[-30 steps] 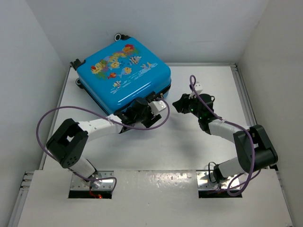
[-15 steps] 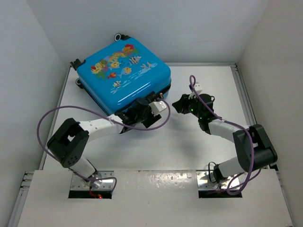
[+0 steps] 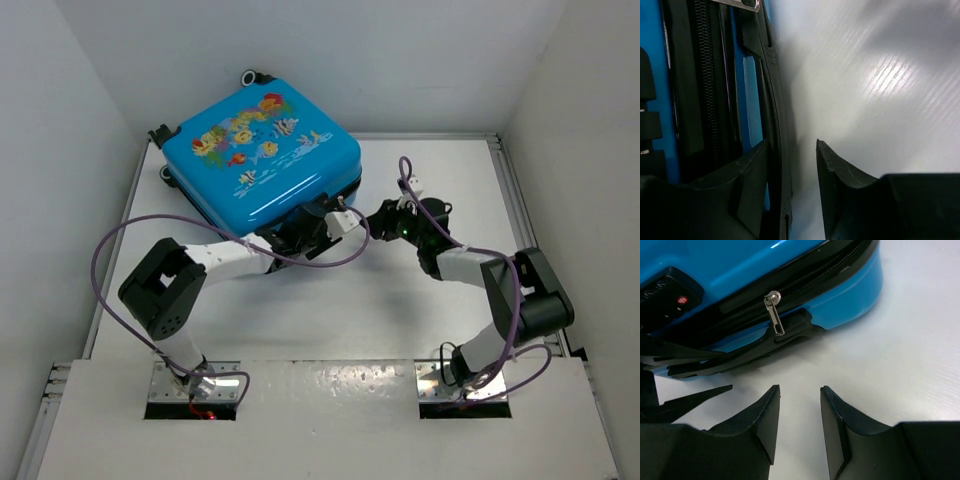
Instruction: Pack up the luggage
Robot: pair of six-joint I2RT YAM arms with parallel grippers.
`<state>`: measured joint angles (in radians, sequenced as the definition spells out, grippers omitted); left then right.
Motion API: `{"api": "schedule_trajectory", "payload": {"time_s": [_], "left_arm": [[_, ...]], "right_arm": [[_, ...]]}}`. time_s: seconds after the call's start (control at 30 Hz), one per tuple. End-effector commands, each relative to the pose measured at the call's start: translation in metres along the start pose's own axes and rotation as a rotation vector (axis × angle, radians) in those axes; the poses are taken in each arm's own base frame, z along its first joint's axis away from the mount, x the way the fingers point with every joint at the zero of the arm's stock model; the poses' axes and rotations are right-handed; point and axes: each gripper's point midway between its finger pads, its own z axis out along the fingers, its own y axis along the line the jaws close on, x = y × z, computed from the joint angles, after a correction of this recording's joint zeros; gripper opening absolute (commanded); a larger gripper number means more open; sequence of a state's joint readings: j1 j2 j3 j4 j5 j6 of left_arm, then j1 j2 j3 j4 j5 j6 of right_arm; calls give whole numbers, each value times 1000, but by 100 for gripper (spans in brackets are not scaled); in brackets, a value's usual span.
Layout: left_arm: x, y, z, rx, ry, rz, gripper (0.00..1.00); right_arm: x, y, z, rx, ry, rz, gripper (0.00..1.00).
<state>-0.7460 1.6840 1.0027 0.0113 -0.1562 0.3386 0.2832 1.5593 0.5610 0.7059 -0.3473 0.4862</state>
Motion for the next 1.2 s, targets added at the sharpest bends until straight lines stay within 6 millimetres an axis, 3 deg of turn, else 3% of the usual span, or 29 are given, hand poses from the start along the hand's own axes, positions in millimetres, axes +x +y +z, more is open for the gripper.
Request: {"api": "schedule_trajectory", "payload": {"time_s": [0.0,0.03,0.27,0.4,0.63,0.77,1.0,1.07,1.17], "left_arm": [[31,-1,0,34,60,-52,46],[35,-9,-2,64,58,-61,43],[38,-10,-5,103,59,-159,32],[40,-12,-6,106,69,-177,28],[46,-9,-4,93,85,-202,25],[48,-9,-5,87,97,-210,25],[49,-2,-5,51,111,-208,24],[52,-4,-4,44,125,-199,30],[57,-1,-2,22,143,-186,37]], "right_arm": [[-41,20,13,-113,-123,-47,38],[-42,25,16,-141,-126,-52,38],[-45,37,40,-168,-144,-141,55],[-55,39,55,-144,-170,-129,56],[-45,30,73,-71,-168,-137,58],[-45,24,79,-46,-179,-173,49],[-44,18,91,-19,-190,-217,16],[-45,17,92,-15,-200,-209,2],[-47,18,90,-23,-221,-217,0]]}}
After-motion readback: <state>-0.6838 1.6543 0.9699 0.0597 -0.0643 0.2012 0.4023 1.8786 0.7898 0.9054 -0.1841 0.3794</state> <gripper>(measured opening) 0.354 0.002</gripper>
